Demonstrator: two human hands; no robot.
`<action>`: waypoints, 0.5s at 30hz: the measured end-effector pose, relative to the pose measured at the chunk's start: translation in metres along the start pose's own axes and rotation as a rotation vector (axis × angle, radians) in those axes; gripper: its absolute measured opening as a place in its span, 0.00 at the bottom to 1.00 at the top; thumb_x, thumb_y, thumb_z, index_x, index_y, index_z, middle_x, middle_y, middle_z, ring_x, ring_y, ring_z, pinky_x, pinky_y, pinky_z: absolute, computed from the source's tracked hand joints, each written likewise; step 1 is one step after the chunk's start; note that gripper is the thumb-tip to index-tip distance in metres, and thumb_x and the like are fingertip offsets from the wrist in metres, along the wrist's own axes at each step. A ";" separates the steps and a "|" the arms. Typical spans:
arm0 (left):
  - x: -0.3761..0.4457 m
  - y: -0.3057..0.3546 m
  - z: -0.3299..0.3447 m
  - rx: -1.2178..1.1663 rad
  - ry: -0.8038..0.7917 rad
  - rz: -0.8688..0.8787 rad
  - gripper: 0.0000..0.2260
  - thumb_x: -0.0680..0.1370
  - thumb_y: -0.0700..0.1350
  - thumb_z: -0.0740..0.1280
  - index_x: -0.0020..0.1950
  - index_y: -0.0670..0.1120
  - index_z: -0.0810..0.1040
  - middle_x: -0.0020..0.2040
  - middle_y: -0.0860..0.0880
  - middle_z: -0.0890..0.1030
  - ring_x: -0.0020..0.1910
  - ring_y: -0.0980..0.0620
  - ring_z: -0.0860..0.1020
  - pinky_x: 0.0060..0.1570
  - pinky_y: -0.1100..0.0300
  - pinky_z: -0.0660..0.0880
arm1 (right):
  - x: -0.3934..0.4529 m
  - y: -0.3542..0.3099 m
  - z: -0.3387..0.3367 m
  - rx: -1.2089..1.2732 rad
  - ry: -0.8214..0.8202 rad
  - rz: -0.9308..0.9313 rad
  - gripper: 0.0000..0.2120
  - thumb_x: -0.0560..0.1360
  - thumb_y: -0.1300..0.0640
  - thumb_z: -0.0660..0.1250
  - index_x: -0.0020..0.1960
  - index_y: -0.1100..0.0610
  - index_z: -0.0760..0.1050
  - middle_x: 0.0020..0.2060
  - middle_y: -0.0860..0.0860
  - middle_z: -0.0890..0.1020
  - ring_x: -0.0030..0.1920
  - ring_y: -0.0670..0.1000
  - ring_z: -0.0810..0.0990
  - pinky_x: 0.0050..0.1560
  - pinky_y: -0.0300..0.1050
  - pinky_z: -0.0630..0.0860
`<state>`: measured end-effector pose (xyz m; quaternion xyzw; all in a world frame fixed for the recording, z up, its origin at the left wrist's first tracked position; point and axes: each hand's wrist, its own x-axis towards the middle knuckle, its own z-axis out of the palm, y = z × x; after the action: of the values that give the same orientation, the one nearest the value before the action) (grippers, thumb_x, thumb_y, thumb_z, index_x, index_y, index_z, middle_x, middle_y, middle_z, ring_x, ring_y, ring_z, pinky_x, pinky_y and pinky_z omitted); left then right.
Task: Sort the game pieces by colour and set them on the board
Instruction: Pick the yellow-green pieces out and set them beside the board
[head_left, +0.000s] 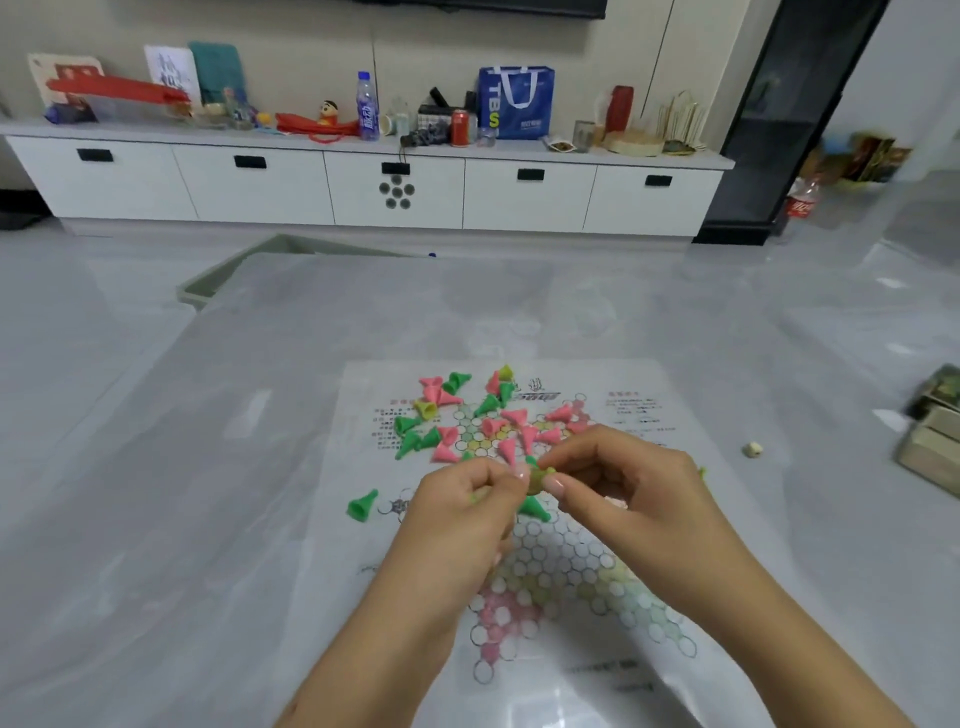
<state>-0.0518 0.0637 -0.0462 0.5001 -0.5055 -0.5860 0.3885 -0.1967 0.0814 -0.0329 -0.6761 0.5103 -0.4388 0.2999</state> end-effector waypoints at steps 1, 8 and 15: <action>0.001 0.000 0.002 0.014 0.000 0.003 0.13 0.76 0.49 0.62 0.32 0.50 0.78 0.19 0.58 0.65 0.20 0.60 0.64 0.21 0.71 0.63 | 0.000 0.001 -0.002 -0.046 0.004 -0.032 0.09 0.69 0.61 0.70 0.41 0.46 0.79 0.37 0.42 0.83 0.37 0.40 0.80 0.39 0.28 0.74; 0.000 -0.007 0.013 0.013 -0.019 -0.064 0.09 0.77 0.48 0.62 0.41 0.49 0.80 0.21 0.56 0.68 0.22 0.57 0.66 0.22 0.66 0.64 | -0.002 0.018 -0.033 -0.227 0.073 -0.034 0.10 0.70 0.61 0.70 0.39 0.45 0.78 0.34 0.39 0.81 0.37 0.39 0.79 0.39 0.27 0.72; 0.007 -0.011 0.014 -0.208 0.014 -0.235 0.08 0.76 0.35 0.58 0.46 0.41 0.77 0.26 0.48 0.76 0.25 0.51 0.71 0.25 0.59 0.68 | -0.014 0.051 -0.082 -0.574 0.219 0.082 0.05 0.71 0.61 0.68 0.40 0.51 0.77 0.39 0.45 0.76 0.39 0.42 0.75 0.38 0.30 0.69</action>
<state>-0.0663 0.0619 -0.0589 0.5169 -0.3773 -0.6730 0.3708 -0.2937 0.0828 -0.0449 -0.6606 0.6696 -0.3347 0.0573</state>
